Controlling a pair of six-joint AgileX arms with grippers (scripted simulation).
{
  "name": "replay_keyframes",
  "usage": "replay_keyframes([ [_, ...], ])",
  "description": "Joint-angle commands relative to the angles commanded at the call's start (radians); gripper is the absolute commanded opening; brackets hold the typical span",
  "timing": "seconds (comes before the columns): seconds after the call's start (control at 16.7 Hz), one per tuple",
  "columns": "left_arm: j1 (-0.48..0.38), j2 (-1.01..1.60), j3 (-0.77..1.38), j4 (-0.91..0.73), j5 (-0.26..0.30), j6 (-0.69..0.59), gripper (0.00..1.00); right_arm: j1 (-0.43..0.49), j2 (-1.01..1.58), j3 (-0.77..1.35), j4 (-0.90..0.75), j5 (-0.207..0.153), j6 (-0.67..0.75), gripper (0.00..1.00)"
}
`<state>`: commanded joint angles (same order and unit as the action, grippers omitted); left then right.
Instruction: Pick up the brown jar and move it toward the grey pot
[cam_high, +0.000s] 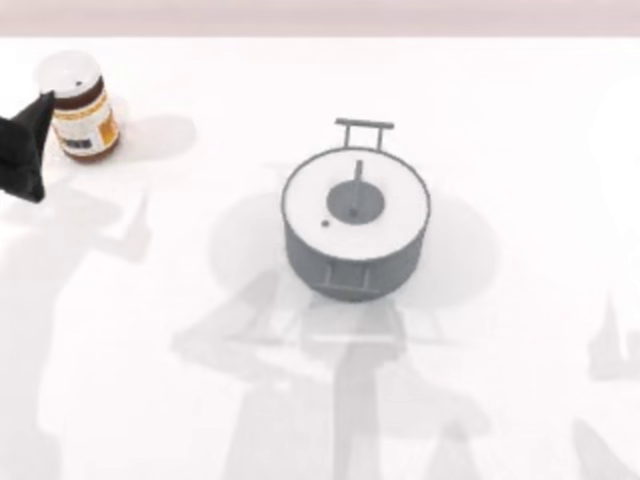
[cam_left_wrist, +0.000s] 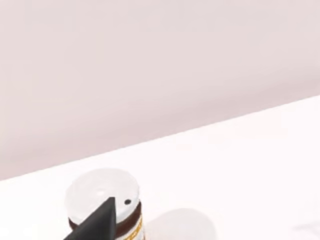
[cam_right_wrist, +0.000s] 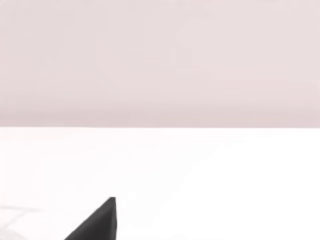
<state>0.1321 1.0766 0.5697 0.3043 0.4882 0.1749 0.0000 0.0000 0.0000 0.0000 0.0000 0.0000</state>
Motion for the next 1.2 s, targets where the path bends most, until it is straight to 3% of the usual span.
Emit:
replay_keyframes([
  [0.42, 0.097, 0.697, 0.393, 0.224, 0.296, 0.108, 1.00, 0.000, 0.000, 0.000, 0.000, 0.000, 0.000, 1.00],
  [0.72, 0.148, 1.096, 0.602, 0.340, 0.463, 0.168, 1.00, 0.000, 0.000, 0.000, 0.000, 0.000, 0.000, 1.00],
  [0.96, 0.170, 1.296, 0.699, 0.391, 0.548, 0.196, 1.00, 0.000, 0.000, 0.000, 0.000, 0.000, 0.000, 1.00],
  [1.2, 0.176, 1.346, 0.722, 0.403, 0.570, 0.203, 1.00, 0.000, 0.000, 0.000, 0.000, 0.000, 0.000, 1.00],
])
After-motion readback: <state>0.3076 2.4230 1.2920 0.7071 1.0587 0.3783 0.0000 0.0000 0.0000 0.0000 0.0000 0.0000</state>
